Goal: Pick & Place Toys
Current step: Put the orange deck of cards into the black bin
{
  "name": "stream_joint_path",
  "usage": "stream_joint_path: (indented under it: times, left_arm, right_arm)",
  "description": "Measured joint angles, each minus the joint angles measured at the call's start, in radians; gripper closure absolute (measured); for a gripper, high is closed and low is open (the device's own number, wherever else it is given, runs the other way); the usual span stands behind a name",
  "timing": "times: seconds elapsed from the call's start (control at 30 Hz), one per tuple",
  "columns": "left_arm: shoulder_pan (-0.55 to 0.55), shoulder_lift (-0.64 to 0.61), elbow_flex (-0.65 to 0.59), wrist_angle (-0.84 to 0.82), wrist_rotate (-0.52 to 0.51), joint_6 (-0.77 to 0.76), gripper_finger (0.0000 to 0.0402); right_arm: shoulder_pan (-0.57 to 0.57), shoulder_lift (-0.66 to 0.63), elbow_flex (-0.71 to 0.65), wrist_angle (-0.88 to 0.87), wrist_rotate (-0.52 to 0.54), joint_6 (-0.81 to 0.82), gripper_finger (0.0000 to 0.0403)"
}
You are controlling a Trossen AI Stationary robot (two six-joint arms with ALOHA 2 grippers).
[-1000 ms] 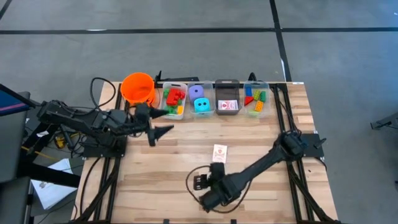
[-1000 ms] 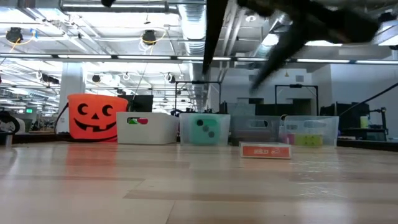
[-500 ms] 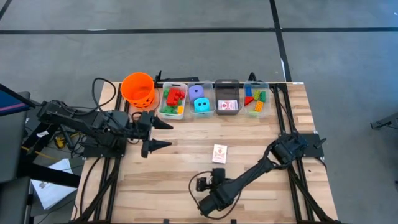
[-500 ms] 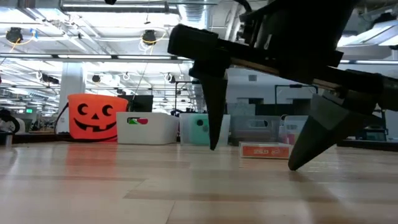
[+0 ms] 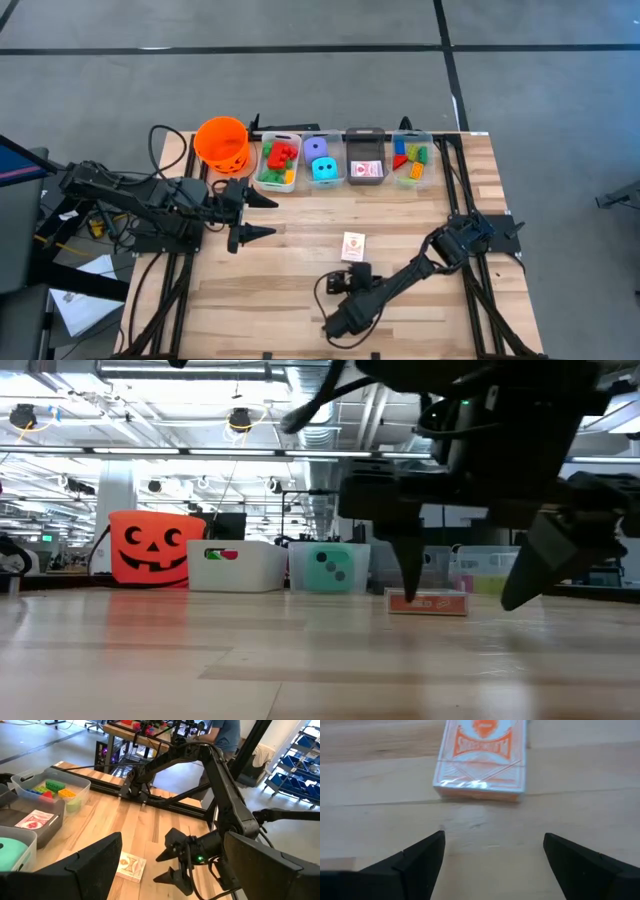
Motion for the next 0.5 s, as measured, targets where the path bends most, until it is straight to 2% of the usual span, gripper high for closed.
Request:
stream_joint_path:
  times: [0.1,0.27,0.5]
  left_arm:
    - [0.000,0.000,0.000,0.003,0.000,0.000,0.0059]
    - [0.000,0.000,0.000,0.003,-0.001,0.000,0.0059]
    - [0.000,0.000,0.000,0.003,-0.004,-0.009,0.0059]
  right_arm:
    - [0.001,0.000,0.000,-0.019,0.009,-0.005,0.0071]
    - [-0.002,0.000,-0.020,0.048,0.078,-0.035,0.0071]
    - [-0.018,-0.007,-0.066,0.148,0.088,-0.091,0.0072]
